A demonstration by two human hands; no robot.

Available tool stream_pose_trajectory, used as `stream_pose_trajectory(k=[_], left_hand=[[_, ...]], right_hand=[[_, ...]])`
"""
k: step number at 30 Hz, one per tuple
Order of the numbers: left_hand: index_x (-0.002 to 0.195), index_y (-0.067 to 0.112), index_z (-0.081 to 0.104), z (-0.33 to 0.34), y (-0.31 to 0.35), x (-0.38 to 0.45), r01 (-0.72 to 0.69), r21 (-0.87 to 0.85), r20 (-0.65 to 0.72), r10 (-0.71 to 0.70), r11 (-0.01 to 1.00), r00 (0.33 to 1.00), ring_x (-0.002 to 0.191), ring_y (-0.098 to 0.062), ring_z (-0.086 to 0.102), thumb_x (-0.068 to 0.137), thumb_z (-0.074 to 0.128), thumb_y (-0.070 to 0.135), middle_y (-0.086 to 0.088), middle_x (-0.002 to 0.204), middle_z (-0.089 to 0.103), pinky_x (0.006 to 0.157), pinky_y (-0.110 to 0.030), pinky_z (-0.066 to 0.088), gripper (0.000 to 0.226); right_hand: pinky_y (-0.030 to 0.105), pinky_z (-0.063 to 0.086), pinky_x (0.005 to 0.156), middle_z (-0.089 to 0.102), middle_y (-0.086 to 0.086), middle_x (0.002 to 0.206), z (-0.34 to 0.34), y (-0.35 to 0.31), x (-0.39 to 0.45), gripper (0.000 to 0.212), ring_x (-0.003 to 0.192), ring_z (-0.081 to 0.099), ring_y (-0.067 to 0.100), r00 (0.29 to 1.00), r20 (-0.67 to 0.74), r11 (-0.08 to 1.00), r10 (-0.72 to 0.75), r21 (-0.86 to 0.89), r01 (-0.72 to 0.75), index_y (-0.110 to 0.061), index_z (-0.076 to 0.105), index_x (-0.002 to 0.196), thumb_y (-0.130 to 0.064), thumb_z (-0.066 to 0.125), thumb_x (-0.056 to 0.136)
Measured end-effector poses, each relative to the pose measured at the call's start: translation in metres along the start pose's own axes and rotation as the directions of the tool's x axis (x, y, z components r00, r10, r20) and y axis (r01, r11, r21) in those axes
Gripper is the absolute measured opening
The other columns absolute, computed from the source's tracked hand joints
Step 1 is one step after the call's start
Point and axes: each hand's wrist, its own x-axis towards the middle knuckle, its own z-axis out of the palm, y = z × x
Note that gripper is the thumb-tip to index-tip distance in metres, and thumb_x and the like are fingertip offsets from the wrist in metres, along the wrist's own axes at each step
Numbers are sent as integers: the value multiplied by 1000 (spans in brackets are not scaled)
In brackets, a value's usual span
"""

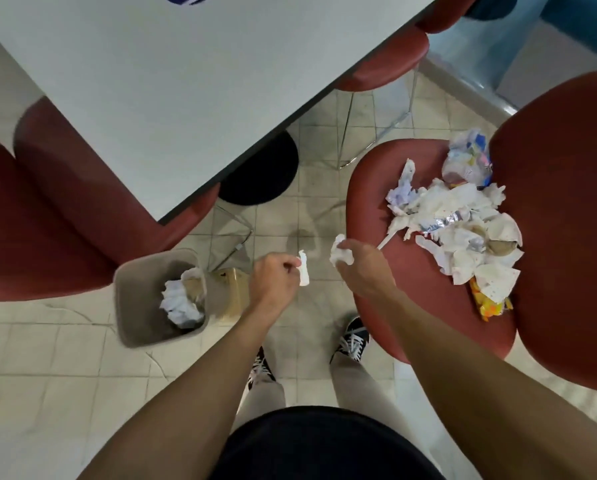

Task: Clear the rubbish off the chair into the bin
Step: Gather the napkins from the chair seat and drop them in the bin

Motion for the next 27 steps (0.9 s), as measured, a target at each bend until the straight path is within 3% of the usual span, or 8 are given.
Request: stream_pose_trajectory(k=[3, 7, 10, 16, 21, 27], left_hand=[[88, 22, 76, -33, -34, -7, 63, -45, -34, -65, 997, 997, 89, -14, 66, 82, 58, 8, 6, 94, 73, 78, -21, 47, 23], [85, 22, 76, -74, -80, -18, 109, -85, -82, -116, 990, 990, 89, -13, 65, 81, 58, 9, 7, 92, 73, 84, -25, 49, 23], [86, 20, 76, -103, -115, -23, 150, -112, -108, -162, 982, 981, 89, -15, 66, 82, 59, 8, 5, 92, 74, 85, -23, 49, 22], [86, 22, 76, -153, -175, -24, 255, -86, -203, -267, 963, 942, 91, -19, 67, 82, 59, 10, 3, 95, 74, 82, -23, 49, 21], [83, 20, 76, -180, -199, -18, 284, -73, -248, -293, 956, 924, 91, -20, 66, 80, 55, 6, 1, 93, 74, 86, -22, 47, 26], [77, 25, 73, -187, -197, -11, 242, -41, -238, -245, 969, 940, 85, -17, 65, 78, 58, 8, 5, 84, 72, 83, -26, 51, 22]], right_hand=[[39, 48, 86, 68, 10, 103, 21, -29, -18, 28, 96, 61, 34, 1000, 21, 1000, -2, -1, 2, -13, 64, 104, -29, 43, 97], [30, 45, 73, 67, 7, 105, 60, -62, -35, 28, 97, 62, 29, 995, 100, 999, -29, -26, 31, -17, 63, 110, -28, 48, 90], [30, 47, 83, 62, 6, 121, 93, -87, -45, 38, 107, 60, 28, 985, 171, 998, -37, -45, 45, -24, 58, 124, -27, 56, 87], [36, 50, 91, 60, 6, 128, 151, -145, -56, 41, 112, 59, 28, 957, 271, 990, -103, -68, 126, -25, 54, 129, -26, 57, 88], [35, 46, 97, 57, 1, 131, 182, -179, -58, 47, 119, 54, 23, 936, 312, 982, -165, -35, 184, -30, 50, 133, -29, 60, 87], [29, 46, 86, 57, 5, 129, 181, -179, -52, 51, 113, 56, 23, 932, 307, 977, -192, -31, 211, -27, 51, 134, -15, 63, 87]])
